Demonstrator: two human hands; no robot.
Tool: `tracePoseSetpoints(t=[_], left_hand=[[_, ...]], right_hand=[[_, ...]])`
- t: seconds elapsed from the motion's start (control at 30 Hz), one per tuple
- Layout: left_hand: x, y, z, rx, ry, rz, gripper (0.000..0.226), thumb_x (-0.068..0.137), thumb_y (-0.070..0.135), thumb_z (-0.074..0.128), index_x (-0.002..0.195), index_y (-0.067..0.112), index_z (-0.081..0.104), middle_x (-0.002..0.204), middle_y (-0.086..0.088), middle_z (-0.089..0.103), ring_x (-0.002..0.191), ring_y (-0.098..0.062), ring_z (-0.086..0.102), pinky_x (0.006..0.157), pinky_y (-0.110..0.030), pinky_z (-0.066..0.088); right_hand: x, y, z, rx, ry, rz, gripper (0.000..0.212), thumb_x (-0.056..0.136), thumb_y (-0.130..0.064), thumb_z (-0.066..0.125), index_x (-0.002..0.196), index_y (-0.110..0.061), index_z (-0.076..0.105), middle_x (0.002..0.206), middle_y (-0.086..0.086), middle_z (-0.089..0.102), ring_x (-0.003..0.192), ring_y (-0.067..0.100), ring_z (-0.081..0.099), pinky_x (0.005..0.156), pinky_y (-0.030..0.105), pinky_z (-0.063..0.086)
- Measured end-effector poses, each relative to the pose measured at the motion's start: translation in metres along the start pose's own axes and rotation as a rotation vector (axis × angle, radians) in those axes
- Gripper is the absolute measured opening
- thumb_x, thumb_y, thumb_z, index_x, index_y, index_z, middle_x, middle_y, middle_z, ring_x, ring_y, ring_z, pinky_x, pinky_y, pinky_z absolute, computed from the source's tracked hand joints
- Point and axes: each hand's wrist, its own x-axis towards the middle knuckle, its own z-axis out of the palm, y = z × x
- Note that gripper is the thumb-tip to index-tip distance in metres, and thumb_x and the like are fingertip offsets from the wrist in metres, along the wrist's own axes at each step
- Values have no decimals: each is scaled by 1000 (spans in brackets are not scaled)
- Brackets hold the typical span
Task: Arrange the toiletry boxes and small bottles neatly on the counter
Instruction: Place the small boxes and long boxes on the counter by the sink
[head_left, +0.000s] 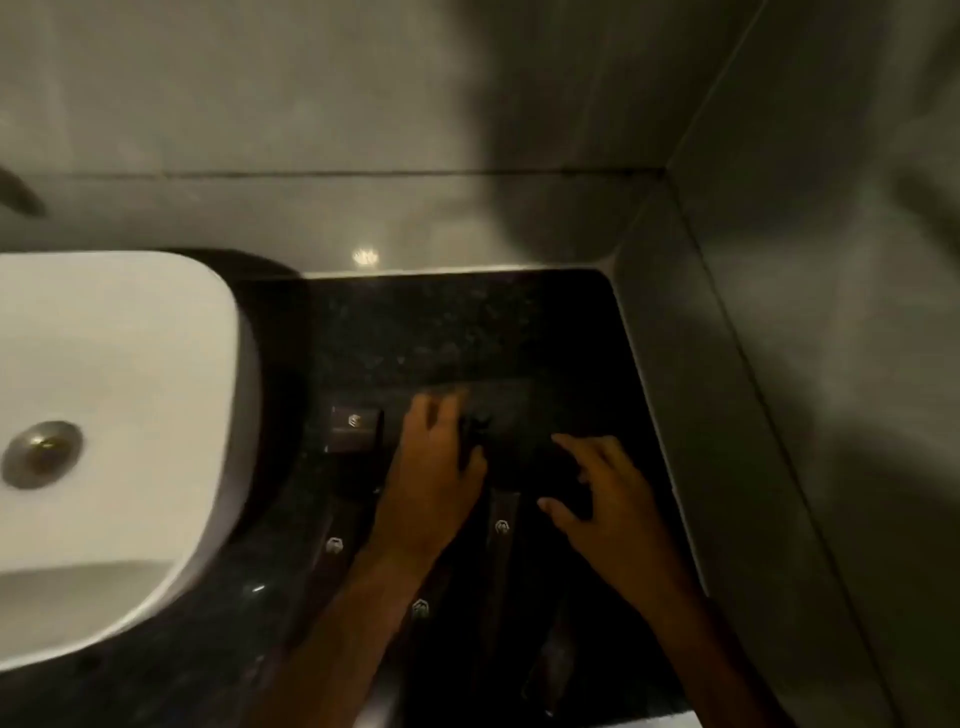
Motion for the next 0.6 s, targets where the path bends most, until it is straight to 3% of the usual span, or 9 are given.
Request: tracePoseSetpoints(t=[0.1,0.2,0.33,0.47,0.53,0.6], left_hand=[[22,-5,17,40,-4,-4,57,84,19,70,136,23,48,136,-3,43,120,-18,50,97,-22,38],[28,-11,29,78,-24,2,41,85,14,68,124,21,59,124,-1,50,112,-17,54,95,-26,46],[29,-12,40,62,-25,52,32,83,10,70,112,20,64,114,2,55,99,-9,56,85,-14,46],[36,-6,52,69,-73,70,33,82,12,71,113,19,64,114,0,56,101,-15,58,87,-27,51],[34,-6,51,65,-99,33,43,82,17,71,123,22,58,121,1,52,108,-14,56,93,-30,51],[18,-4,38,38,-45,5,54,84,23,70,135,26,51,128,3,48,111,-9,53,95,-23,49]], right_hand=[[15,4,11,8,13,-56,53,80,-30,73,130,-32,55,117,-15,47,99,2,54,86,24,51],[24,8,18,-12,11,-76,34,82,-25,73,115,-26,65,109,-13,52,93,0,55,80,21,51],[44,12,15,-12,130,-80,27,83,-19,72,109,-19,68,107,-7,54,88,3,57,76,22,51],[70,15,17,-120,155,-60,29,82,-27,70,111,-22,65,109,-7,54,91,11,59,77,31,52],[68,15,15,-141,112,-24,46,81,-30,71,125,-25,58,119,-6,51,103,13,57,84,33,52],[46,13,4,-97,143,32,66,81,-31,73,140,-28,45,131,-4,47,113,14,53,92,31,48]])
